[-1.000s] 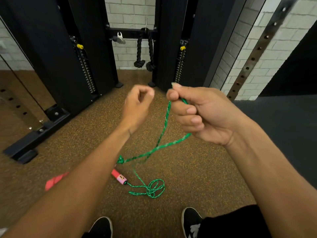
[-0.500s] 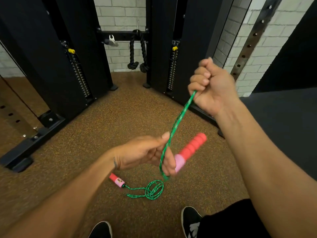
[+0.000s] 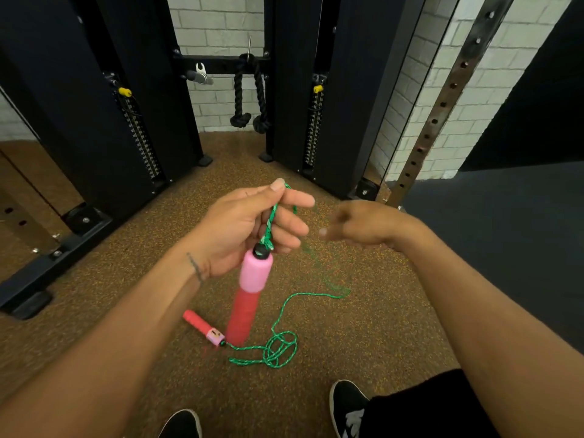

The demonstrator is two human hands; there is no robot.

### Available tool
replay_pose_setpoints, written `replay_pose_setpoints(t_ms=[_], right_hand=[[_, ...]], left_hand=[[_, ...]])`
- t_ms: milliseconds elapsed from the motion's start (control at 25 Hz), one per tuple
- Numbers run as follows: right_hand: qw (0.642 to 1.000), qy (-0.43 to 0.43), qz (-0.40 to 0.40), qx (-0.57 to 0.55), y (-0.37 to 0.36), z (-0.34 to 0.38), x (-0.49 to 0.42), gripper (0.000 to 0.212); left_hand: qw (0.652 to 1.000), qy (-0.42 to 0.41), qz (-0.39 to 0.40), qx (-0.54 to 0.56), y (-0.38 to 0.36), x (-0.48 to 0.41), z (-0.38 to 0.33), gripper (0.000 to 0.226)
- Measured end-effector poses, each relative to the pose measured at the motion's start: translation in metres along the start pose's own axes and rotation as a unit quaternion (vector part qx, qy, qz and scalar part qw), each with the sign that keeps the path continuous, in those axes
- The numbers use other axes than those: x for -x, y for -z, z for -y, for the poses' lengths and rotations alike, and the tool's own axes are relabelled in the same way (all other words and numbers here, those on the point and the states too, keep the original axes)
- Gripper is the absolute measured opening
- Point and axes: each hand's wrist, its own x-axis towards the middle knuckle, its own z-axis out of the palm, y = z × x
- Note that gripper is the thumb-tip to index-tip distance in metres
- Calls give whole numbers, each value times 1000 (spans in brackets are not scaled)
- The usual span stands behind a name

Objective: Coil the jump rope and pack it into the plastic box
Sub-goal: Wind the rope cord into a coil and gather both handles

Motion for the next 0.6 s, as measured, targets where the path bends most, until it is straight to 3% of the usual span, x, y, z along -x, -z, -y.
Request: replay_pose_setpoints(t_ms=[80,160,240,320,400,480,600], right_hand=[[967,179,89,-159,-11,19,1,62],[922,271,105,-256,-21,26,-3,55],[899,278,66,-332,-18,26,-9,24],[892,251,36,-375,-11,17,-13,21],[926,212,19,-311,-5,7,-17,27],[964,198,24,-175,-12,8,-14,27],[961,271,37,44,-29,35,4,25]], left_hand=[[999,31,10,-32,-2,-1,-3,39],[999,34,6,-26,-3,-2,-5,39],[999,12,-8,37,0,-2,-10,41],[993,-28,-2,113,9,1,-19,42],[983,-76,-6,164,22,3,-27,42],[980,-100,-53,167,32,1,-28,42],[980,-96,-130,120,32,-5,-20,41]])
